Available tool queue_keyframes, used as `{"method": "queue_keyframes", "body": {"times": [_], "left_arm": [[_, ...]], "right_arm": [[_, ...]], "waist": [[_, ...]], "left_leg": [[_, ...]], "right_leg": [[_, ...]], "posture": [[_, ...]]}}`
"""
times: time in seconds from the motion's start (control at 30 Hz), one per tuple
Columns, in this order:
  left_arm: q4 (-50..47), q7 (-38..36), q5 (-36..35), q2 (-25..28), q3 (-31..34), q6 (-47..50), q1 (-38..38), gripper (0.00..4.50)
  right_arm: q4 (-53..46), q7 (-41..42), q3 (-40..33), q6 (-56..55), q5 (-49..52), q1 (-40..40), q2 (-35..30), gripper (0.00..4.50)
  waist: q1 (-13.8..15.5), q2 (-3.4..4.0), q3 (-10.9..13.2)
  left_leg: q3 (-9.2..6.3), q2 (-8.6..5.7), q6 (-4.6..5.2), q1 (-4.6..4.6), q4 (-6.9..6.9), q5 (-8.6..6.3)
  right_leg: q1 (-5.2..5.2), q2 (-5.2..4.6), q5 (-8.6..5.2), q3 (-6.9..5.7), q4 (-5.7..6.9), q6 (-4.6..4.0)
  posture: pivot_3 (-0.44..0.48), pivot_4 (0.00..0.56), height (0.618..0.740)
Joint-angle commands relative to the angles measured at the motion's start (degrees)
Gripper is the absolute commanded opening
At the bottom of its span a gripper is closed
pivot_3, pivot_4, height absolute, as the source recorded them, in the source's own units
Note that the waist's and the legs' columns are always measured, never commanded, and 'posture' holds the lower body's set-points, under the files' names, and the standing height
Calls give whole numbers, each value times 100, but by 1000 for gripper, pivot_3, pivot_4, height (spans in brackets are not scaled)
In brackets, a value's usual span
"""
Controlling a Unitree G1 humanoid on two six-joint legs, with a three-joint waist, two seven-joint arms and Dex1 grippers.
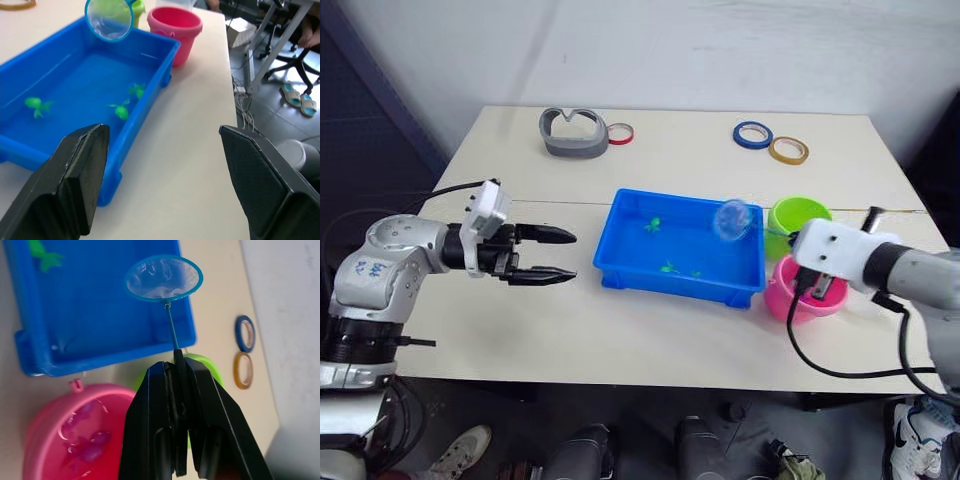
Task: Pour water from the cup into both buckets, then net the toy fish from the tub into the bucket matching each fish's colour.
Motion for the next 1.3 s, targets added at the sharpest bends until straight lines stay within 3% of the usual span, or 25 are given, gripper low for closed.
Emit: {"method": "queue_keyframes", "body": {"times": [0.03, 0.5, 0.77, 1.3], "left_arm": [[-386, 42, -144, 179, 243, 32, 159, 3841], [-1111, 383, -362, 395, 575, 293, 749, 3841], [-1237, 530, -480, 415, 660, 366, 841, 3841], [-1348, 675, -570, 458, 779, 420, 963, 3841]], "right_arm": [[202, 12, 209, -322, -126, -206, 30, 0], [1100, 290, 1058, -1346, -518, -419, 60, 0], [640, 776, 1014, -684, 196, -406, 205, 0], [66, 833, 902, 1521, 1264, -691, 772, 0]], "waist": [[-4, 0, 0], [-4, 1, 0], [0, 1, 0], [4, 1, 0]], "left_leg": [[1, 0, 0, 0, 0, 0], [1, -2, 0, 0, 0, 0], [0, -1, 0, 0, 0, 0], [-5, 0, -2, 0, -4, -2]], "right_leg": [[-1, 0, 0, 1, 0, 0], [-1, -4, 0, -1, 0, -1], [0, -4, 0, -1, 0, -1], [-1, -7, -1, -5, -4, -1]], "posture": [[0, 150, 740], [0, 150, 740], [0, 150, 740], [0, 150, 740]]}}
